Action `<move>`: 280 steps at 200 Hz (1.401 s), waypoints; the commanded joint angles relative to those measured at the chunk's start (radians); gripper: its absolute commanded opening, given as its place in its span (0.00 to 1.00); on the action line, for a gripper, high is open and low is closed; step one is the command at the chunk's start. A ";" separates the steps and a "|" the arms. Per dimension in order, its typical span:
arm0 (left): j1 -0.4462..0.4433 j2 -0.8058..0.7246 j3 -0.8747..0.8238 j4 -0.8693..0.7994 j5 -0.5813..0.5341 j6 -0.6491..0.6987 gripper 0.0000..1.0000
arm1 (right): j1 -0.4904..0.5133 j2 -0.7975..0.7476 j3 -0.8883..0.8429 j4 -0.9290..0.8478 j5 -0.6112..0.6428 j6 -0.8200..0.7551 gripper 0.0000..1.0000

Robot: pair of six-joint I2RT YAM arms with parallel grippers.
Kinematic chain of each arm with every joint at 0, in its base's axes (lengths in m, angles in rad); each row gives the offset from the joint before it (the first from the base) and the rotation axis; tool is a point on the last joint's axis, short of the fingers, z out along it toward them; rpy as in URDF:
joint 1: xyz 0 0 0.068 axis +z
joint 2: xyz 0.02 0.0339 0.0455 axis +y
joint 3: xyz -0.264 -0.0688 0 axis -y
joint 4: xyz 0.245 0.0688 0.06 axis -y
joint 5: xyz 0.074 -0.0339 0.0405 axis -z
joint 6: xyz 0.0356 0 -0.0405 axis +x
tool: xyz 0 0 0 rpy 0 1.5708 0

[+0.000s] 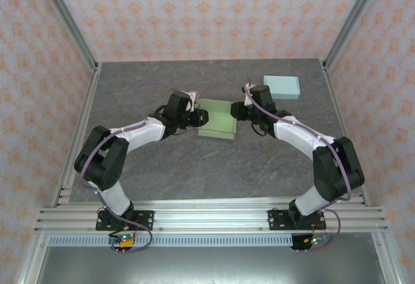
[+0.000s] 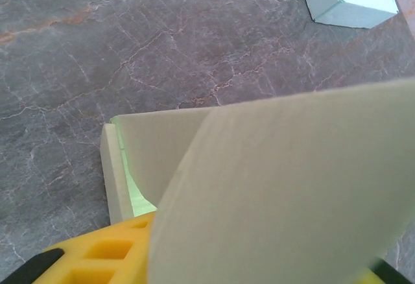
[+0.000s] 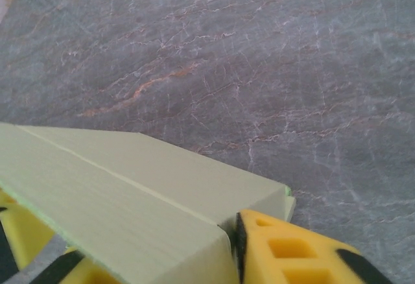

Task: Fold the paper box

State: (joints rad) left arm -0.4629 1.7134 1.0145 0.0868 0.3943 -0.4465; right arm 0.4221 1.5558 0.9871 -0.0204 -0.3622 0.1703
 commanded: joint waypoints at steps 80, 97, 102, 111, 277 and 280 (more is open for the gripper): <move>-0.005 0.029 -0.009 0.041 -0.027 -0.057 0.37 | 0.019 0.090 0.000 0.001 0.048 0.136 0.34; -0.006 0.035 -0.008 0.041 -0.029 -0.061 0.37 | 0.022 0.105 0.010 0.015 0.032 0.169 0.32; -0.005 0.039 -0.010 0.043 -0.029 -0.061 0.37 | 0.022 0.105 0.009 0.021 0.032 0.172 0.31; -0.006 0.043 -0.011 0.046 -0.033 -0.060 0.37 | 0.026 0.107 0.004 0.028 0.045 0.174 0.29; 0.099 -0.362 -0.222 0.112 0.032 -0.161 0.68 | 0.050 0.118 -0.077 0.033 0.098 -0.085 0.17; 0.106 -0.371 -0.224 0.113 0.031 -0.166 0.68 | 0.053 0.121 -0.077 0.033 0.097 -0.089 0.17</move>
State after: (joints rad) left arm -0.4133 1.4189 0.8322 0.1551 0.4183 -0.5468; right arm 0.4690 1.6619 0.8982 0.0288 -0.2874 0.1387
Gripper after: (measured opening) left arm 0.671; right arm 0.173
